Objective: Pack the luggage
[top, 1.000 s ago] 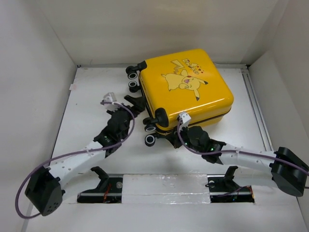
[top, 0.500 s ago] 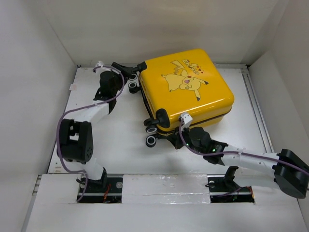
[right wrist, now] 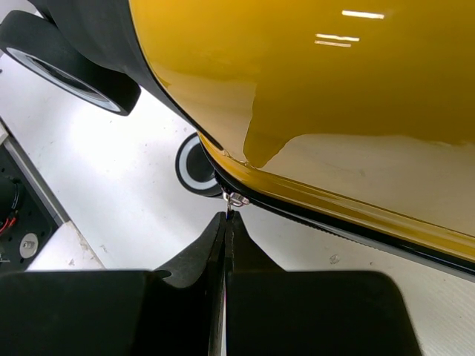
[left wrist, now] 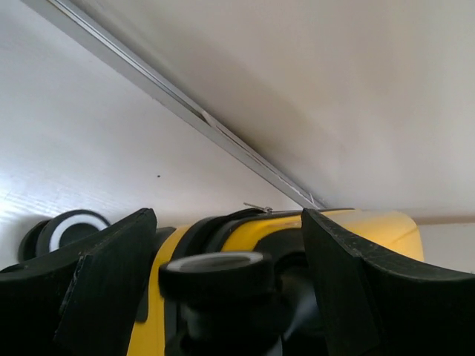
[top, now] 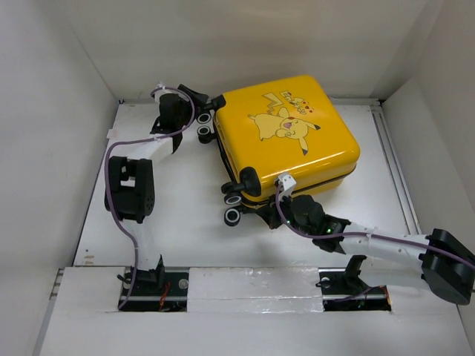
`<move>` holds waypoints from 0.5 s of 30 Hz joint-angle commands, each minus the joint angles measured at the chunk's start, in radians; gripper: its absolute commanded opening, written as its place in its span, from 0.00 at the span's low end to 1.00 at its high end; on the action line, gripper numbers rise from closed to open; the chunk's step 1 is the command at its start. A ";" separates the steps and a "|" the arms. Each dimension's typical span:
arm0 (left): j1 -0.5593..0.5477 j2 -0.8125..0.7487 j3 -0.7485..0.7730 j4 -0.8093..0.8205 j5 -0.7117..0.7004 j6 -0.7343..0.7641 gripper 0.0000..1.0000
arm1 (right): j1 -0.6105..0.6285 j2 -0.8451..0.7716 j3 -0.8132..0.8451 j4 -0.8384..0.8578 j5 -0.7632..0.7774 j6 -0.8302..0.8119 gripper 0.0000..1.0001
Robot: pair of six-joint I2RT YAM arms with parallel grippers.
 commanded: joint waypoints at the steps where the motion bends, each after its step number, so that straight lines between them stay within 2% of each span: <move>1: 0.001 0.030 0.088 0.000 0.055 -0.041 0.74 | 0.051 -0.042 -0.001 0.101 -0.130 0.038 0.00; 4: 0.001 0.061 0.109 0.010 0.080 -0.067 0.65 | 0.051 -0.042 -0.001 0.112 -0.130 0.038 0.00; 6: 0.001 0.061 0.100 0.041 0.080 -0.091 0.55 | 0.051 -0.032 -0.001 0.112 -0.130 0.038 0.00; 10: 0.001 0.061 0.056 0.073 0.080 -0.101 0.24 | 0.051 -0.042 -0.001 0.102 -0.117 0.038 0.00; 11: 0.001 0.049 0.034 0.073 0.068 -0.101 0.03 | 0.051 -0.051 -0.001 0.092 -0.107 0.038 0.00; 12: 0.001 0.039 0.022 0.085 0.057 -0.101 0.00 | 0.051 -0.051 -0.001 0.092 -0.107 0.038 0.00; 15: 0.001 -0.013 -0.042 0.121 0.028 -0.101 0.00 | 0.051 -0.091 -0.001 0.072 -0.093 0.038 0.00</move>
